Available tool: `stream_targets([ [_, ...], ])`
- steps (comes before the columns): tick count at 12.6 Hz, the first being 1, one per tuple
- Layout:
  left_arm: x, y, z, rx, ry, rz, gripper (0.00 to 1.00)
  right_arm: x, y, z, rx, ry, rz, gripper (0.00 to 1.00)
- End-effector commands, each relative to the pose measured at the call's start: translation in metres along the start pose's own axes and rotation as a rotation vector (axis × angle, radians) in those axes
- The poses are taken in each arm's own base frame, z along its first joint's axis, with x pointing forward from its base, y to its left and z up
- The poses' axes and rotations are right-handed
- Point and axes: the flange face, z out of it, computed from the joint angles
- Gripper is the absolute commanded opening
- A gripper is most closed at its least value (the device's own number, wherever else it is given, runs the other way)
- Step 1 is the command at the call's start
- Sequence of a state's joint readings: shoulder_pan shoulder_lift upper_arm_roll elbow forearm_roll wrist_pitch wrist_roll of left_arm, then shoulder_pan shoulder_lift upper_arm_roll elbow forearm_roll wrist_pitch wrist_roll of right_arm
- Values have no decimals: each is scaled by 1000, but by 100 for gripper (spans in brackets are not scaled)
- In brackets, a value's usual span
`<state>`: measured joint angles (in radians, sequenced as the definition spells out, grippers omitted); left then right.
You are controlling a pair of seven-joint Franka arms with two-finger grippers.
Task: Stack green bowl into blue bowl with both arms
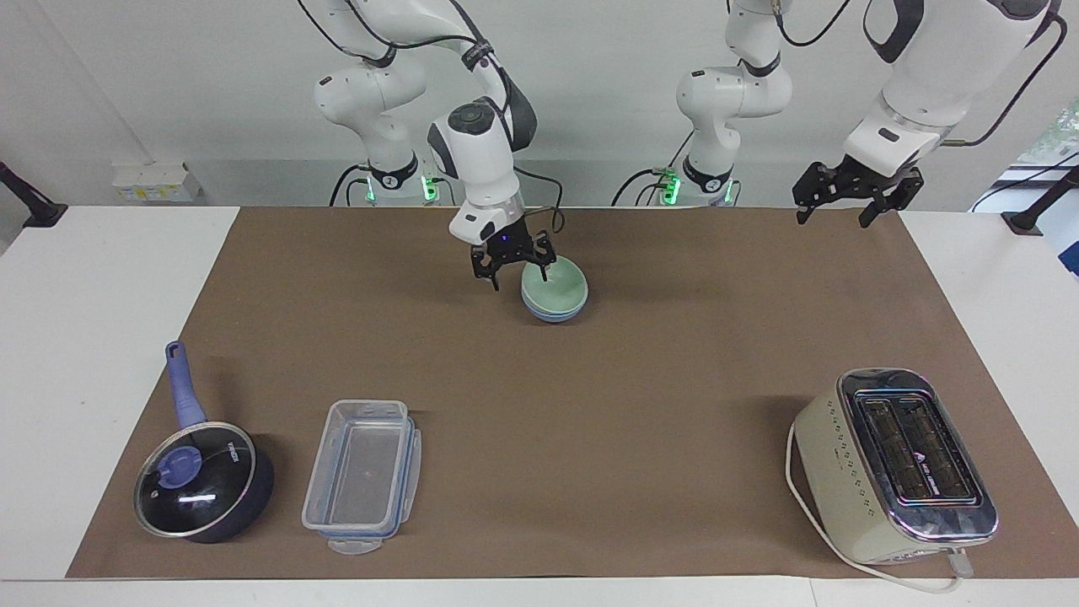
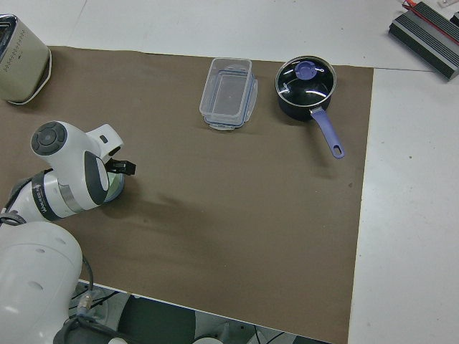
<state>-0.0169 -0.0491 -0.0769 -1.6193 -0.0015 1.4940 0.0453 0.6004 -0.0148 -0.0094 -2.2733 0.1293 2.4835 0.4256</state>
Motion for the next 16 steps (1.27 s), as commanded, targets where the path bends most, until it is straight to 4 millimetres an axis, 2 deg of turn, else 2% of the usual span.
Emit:
stream_targets([
  [1,-2,-3,-6,7,-8,-2,100,11,8,-34,-6,21,43,100],
  [4,-2,-3,-6,9,-9,0,100,24,45,-77,-10,41,107,100],
  [7,-1,-3,-6,7,-7,-2,100,47,88,-131,-27,40,186,100],
  [11,-2,-3,-6,7,-9,-2,100,84,164,-203,-83,59,244,100],
  [14,-2,-3,-6,7,-9,-2,100,98,220,-250,-125,71,288,100],
  [16,-1,-3,-5,7,-10,-2,100,102,247,-279,-151,60,311,100],
])
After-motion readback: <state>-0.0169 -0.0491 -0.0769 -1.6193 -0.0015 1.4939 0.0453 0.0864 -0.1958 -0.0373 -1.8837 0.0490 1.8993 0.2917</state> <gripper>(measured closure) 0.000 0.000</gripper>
